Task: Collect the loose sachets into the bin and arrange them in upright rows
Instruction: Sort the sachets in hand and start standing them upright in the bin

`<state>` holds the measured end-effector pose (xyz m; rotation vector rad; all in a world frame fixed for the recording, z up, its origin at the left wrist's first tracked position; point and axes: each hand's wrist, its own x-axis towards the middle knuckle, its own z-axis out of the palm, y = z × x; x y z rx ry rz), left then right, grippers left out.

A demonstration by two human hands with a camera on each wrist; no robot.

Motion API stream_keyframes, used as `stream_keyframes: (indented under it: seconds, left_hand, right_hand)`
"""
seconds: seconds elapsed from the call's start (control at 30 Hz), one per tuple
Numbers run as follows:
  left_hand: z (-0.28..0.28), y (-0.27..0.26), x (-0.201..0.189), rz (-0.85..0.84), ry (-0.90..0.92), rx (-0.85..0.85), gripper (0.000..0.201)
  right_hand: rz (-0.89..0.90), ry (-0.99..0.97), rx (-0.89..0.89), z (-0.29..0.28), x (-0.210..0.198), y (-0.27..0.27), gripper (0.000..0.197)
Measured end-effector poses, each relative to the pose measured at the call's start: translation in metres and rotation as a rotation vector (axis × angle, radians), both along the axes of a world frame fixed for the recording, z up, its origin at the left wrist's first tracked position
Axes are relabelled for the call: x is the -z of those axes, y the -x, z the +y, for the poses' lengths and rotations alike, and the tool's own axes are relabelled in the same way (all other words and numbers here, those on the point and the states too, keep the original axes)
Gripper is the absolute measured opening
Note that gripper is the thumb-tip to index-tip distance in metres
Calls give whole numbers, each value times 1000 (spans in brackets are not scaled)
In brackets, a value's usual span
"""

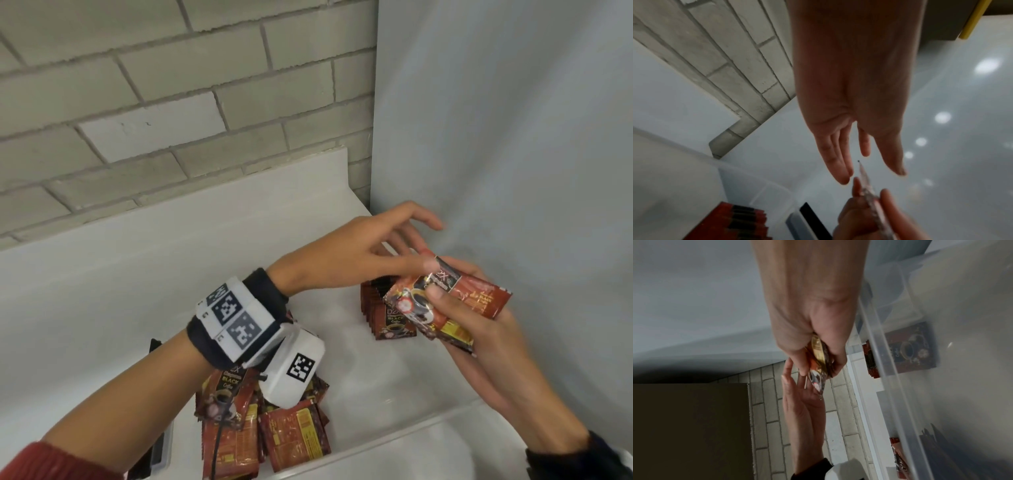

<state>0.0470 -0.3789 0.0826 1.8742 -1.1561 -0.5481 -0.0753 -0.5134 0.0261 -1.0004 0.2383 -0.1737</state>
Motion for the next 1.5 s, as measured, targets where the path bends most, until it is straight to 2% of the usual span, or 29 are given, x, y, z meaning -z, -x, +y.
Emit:
stream_keyframes:
  seconds: [0.1,0.23,0.37,0.43,0.73,0.87,0.97,1.1,1.2,1.33,1.5]
  left_hand:
    - [0,5,-3,71,-11,63,44]
    - [2,5,-7,95,16,93,37]
    - [10,-1,-7,-47,-85,149,20]
    - [12,-4,0,-135,-193,147,16]
    - [-4,-3,51,-475,-439,293,30]
    - [-8,-1,59,-583,-507,308,32]
    - [-9,2,64,-656,-490,322,32]
    - [-10,4,72,-759,-372,327,27]
    - [-11,3,77,-818,-366,319,26]
    - [-12,4,79,-837,-389,306,23]
    - [-15,2,84,-780,-468,302,27]
  right_hand:
    - [1,3,4,1,-2,0,34]
    - [-28,-28,22,1,0,0,33]
    - [-59,-57,133,1,1,-1,41]
    - [-74,-81,207,-1,4,-2,36]
    - [-76,-93,265,-3,6,-1,30]
    - [-68,-88,266,-4,6,-1,31]
    - [-73,-98,257,-4,6,-1,29]
    - [-70,-108,250,-4,6,-1,28]
    - [-61,-154,235,-5,8,-1,23]
    - [-47,-242,210,-7,11,1,27]
    - [-5,-182,204,-7,11,-1,27]
